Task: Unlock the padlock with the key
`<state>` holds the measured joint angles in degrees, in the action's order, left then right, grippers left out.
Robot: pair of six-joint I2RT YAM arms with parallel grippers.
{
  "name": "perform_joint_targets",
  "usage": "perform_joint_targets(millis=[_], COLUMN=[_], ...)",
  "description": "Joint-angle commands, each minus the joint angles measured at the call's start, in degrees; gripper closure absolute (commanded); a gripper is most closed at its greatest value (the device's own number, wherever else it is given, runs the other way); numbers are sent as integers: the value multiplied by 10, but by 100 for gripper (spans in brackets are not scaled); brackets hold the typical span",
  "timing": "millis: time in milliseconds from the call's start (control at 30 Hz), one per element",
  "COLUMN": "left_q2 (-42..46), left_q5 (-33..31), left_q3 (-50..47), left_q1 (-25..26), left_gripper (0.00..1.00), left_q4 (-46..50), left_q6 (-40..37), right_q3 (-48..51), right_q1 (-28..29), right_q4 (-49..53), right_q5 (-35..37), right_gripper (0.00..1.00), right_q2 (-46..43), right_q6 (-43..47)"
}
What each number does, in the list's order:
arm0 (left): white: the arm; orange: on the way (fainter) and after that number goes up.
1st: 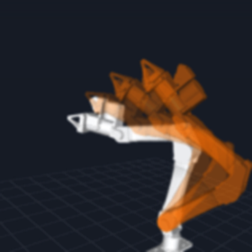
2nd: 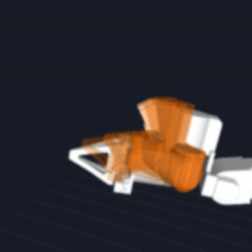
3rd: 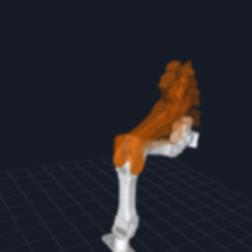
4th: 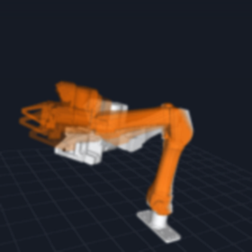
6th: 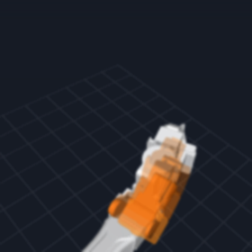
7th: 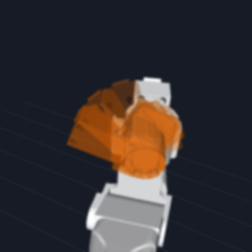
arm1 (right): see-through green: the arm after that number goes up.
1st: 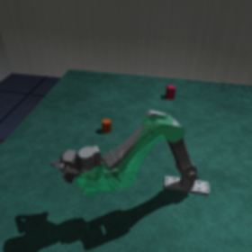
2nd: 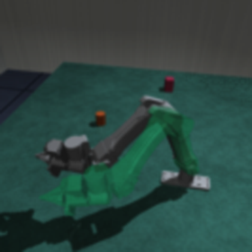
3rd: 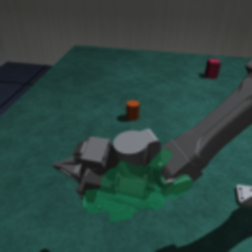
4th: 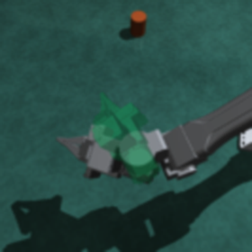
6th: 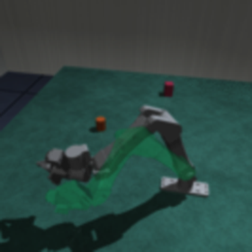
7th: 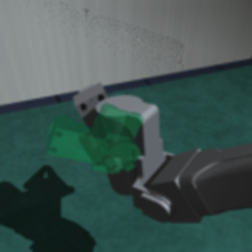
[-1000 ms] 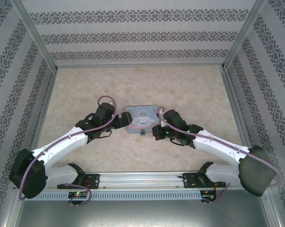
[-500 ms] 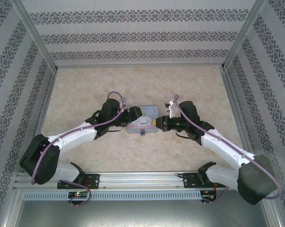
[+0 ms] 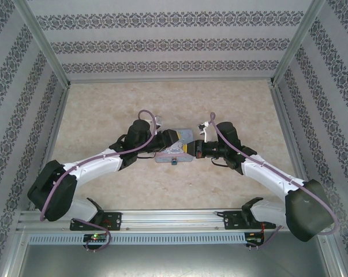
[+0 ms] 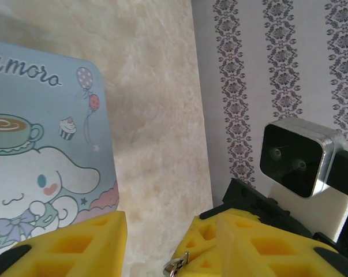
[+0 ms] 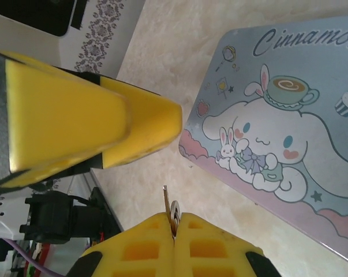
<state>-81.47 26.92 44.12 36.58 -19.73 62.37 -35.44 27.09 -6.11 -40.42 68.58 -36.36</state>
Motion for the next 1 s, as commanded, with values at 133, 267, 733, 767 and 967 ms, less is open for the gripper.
perform_joint_targets(millis=[133,267,733,767,967], left_q2=[-18,-26,-45,-46,-49], left_q5=[15,16,14,15,14], left_q3=[3,2,-4,-4,-4], left_q1=[17,23,31,31,32], left_gripper=[62,64,76,78,86], left_q4=[-71,-80,-117,-119,-124], left_q6=[12,16,31,31,33], right_q3=[-6,-5,-1,-1,3], right_q1=[-3,-3,-3,-3,-3], right_q4=[-36,-43,-60,-61,-65], right_q5=[-13,-13,-16,-16,-14], right_gripper=[100,100,100,100,100], right_q2=[8,9,10,10,11], right_q6=[-16,-21,-32,-33,-35])
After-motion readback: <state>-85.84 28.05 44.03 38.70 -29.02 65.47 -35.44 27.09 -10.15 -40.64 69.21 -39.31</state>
